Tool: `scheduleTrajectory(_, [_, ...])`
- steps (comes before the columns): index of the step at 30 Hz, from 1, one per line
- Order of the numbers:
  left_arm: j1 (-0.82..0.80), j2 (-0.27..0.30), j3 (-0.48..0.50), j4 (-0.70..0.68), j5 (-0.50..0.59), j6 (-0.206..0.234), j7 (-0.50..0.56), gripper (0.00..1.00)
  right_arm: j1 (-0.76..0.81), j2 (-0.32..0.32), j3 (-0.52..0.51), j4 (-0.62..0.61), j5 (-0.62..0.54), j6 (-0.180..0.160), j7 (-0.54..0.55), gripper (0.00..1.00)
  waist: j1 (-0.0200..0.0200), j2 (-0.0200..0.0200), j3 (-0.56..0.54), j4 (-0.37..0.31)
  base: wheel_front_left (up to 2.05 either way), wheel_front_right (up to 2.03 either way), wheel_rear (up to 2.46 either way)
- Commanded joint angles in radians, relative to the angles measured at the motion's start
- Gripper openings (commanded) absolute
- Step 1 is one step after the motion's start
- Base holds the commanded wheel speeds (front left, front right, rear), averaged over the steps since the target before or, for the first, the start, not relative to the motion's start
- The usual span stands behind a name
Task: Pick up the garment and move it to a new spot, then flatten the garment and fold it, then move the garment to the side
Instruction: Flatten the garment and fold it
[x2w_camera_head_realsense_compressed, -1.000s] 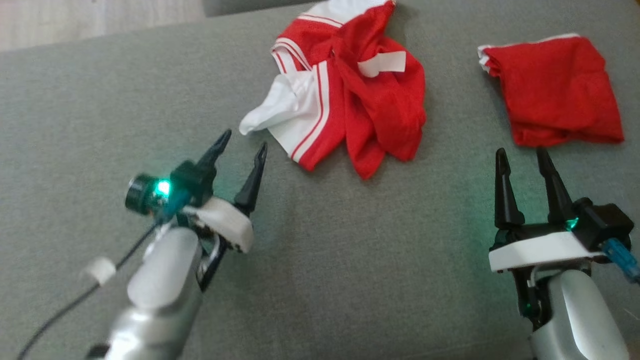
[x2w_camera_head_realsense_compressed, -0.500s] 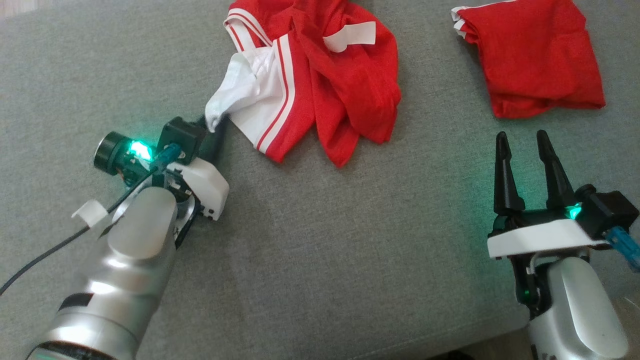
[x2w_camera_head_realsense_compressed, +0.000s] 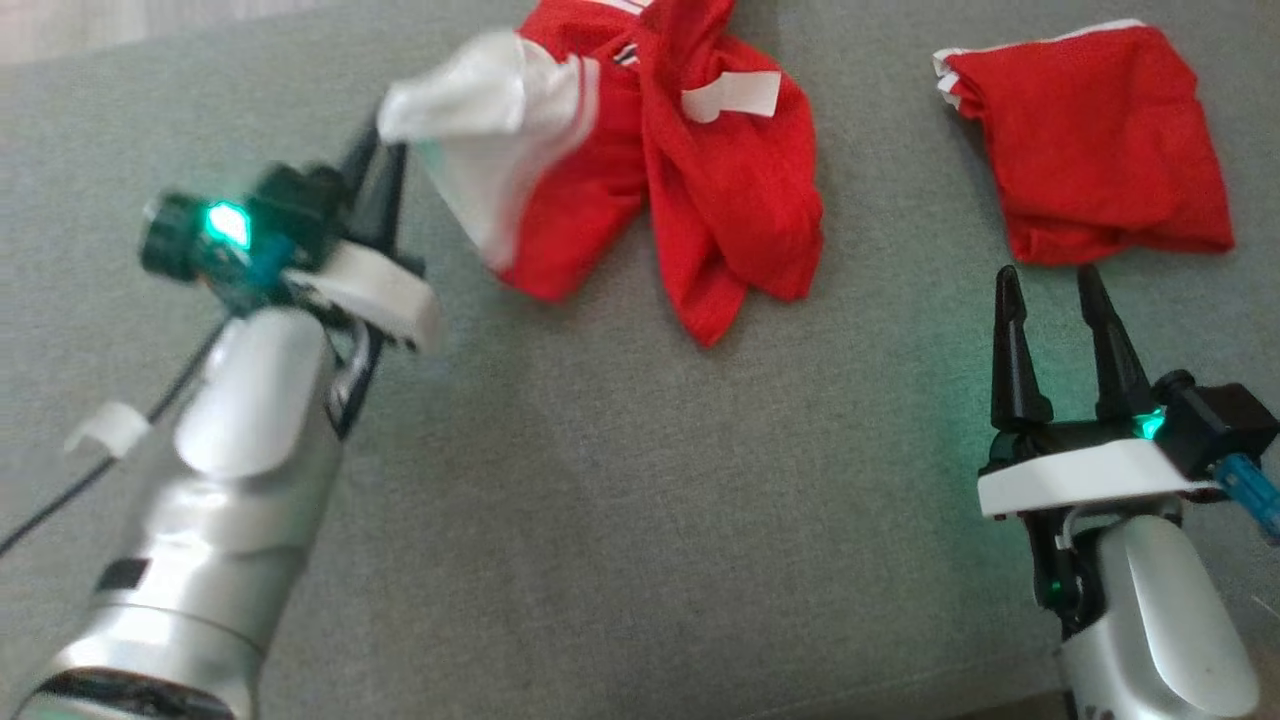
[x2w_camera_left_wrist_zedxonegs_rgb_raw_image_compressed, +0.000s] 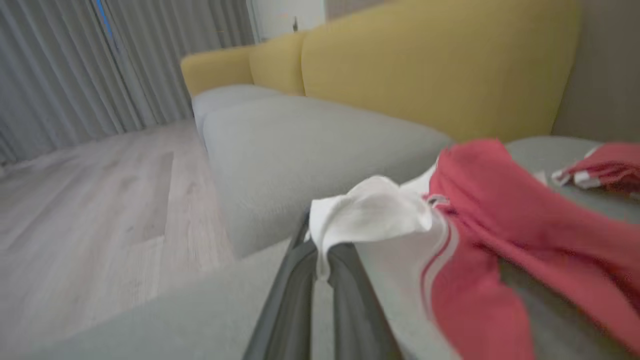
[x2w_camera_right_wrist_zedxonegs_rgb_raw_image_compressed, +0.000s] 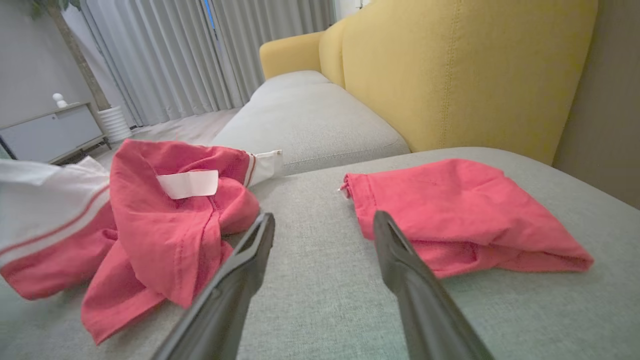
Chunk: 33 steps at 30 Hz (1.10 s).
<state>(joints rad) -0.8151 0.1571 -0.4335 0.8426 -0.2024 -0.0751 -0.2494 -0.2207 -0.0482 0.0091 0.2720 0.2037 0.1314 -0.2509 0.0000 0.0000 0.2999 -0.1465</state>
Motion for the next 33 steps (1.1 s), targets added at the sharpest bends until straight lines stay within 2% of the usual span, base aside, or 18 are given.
scheduleTrajectory(1, [-0.030, 0.060, 0.065, -0.115, -0.005, 0.017, -0.012, 0.00, -0.021, -0.002, 0.023, -0.024, 0.002, -0.001, -0.011, 1.00, 0.0000, 0.0000, -0.020, 0.017, 0.00, 0.00, 0.00])
scheduleTrajectory(9, [0.039, 0.135, 0.175, -0.453, 0.022, 0.046, -0.012, 0.00, -0.013, -0.002, 0.031, -0.001, 0.016, -0.001, -0.011, 1.00, 0.0000, 0.0000, -0.079, 0.075, 0.00, 0.00, 0.00])
scheduleTrajectory(16, [0.117, 0.174, 0.203, -0.583, 0.042, 0.031, -0.012, 0.00, 0.001, -0.002, 0.032, 0.021, 0.023, -0.001, -0.011, 1.00, 0.0000, 0.0000, -0.116, 0.135, 0.00, 0.00, 0.00])
scheduleTrajectory(23, [0.274, 0.232, 0.185, -0.609, 0.057, 0.002, -0.012, 0.00, 0.011, -0.002, 0.036, 0.044, 0.025, -0.001, -0.011, 1.00, 0.0000, 0.0000, -0.146, 0.204, 0.00, 0.00, 0.00])
scheduleTrajectory(31, [0.436, 0.282, 0.190, -0.498, 0.062, 0.005, -0.012, 0.00, 0.017, -0.002, 0.043, 0.069, 0.017, -0.001, -0.011, 1.00, 0.0000, 0.0000, -0.172, 0.259, 0.00, 0.00, 0.00])
scheduleTrajectory(32, [0.449, 0.285, 0.188, -0.478, 0.067, 0.008, -0.012, 0.29, 0.017, -0.002, 0.045, 0.073, 0.017, -0.001, -0.011, 1.00, 0.0000, 0.0000, -0.176, 0.262, 0.00, 0.00, 0.00])
scheduleTrajectory(33, [0.459, 0.287, 0.187, -0.455, 0.072, 0.014, -0.012, 0.85, 0.018, -0.002, 0.046, 0.076, 0.016, -0.001, -0.011, 1.00, 0.0000, 0.0000, -0.179, 0.265, 0.00, 0.00, 0.00])
